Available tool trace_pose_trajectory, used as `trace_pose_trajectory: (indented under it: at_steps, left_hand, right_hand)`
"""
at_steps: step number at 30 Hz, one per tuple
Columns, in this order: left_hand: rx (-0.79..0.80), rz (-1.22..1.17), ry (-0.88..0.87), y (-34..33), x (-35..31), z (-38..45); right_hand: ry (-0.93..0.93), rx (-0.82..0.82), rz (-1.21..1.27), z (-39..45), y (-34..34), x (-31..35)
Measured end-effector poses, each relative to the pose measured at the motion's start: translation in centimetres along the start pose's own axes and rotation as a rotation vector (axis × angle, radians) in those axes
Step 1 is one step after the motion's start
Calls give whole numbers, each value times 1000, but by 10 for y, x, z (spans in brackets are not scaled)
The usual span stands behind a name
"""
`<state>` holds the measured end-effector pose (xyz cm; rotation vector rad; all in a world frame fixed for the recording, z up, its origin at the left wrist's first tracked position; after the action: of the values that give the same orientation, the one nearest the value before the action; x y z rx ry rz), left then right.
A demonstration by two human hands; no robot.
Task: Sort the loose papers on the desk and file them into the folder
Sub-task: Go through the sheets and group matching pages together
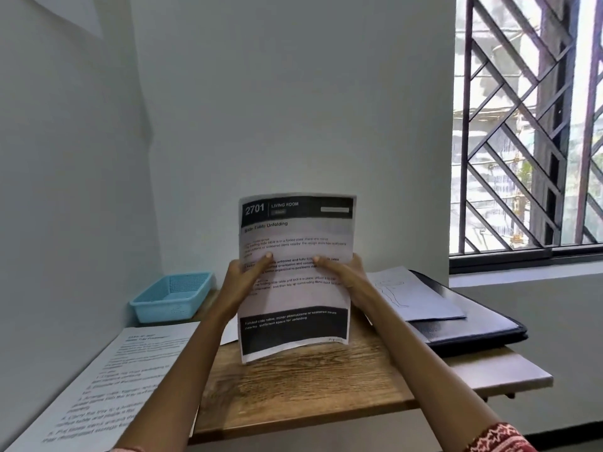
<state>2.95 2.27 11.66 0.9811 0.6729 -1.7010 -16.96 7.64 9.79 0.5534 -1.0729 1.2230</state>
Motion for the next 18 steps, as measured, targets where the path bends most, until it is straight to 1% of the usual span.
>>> trace_pose_trajectory:
  at_steps: [2,4,6,8,11,13,15,16,17,18]
  left_hand:
    - [-4,13,-36,0,-19,6]
    - [-34,-21,-42,4,-24,9]
    - [-40,-57,-12,5,-13,4]
    - [-34,-24,33,3,8,-6]
    - [-112,7,89,8,24,-12]
    - [-245,-42,137,20,26,-8]
    - [-466,-193,218,39,35,-8]
    - [-571,-294,261,46,42,-11]
    - [-645,-408,292,47,51,-13]
    - [-683,-513,322,44,60,-15]
  right_hand:
    - [42,-6,8,3,-2,18]
    - [65,-13,7,4,-1,27]
    - [30,1,-30,4,-1,14]
    - [-30,23,-104,0,0,-10]
    - [-107,77,-149,-3,-1,-28]
    - [-115,79,-241,0,2,-24]
    - [-96,-67,-352,9,22,-19]
    - [-91,-143,-333,12,32,-20]
    - [-108,-184,-251,12,36,-25]
    - [-137,-181,-155,9,34,-33]
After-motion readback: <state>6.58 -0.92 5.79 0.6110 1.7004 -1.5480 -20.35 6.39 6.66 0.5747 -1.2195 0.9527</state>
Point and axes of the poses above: each hand's wrist, its own z-axis towards the middle knuckle, its own y-axis out of the back of the hand, x = y × z, the point moved 10 cm from there along z, towards the middle knuckle, and after that the axes turned 2 degrees about -x, right-handed, at the moved point
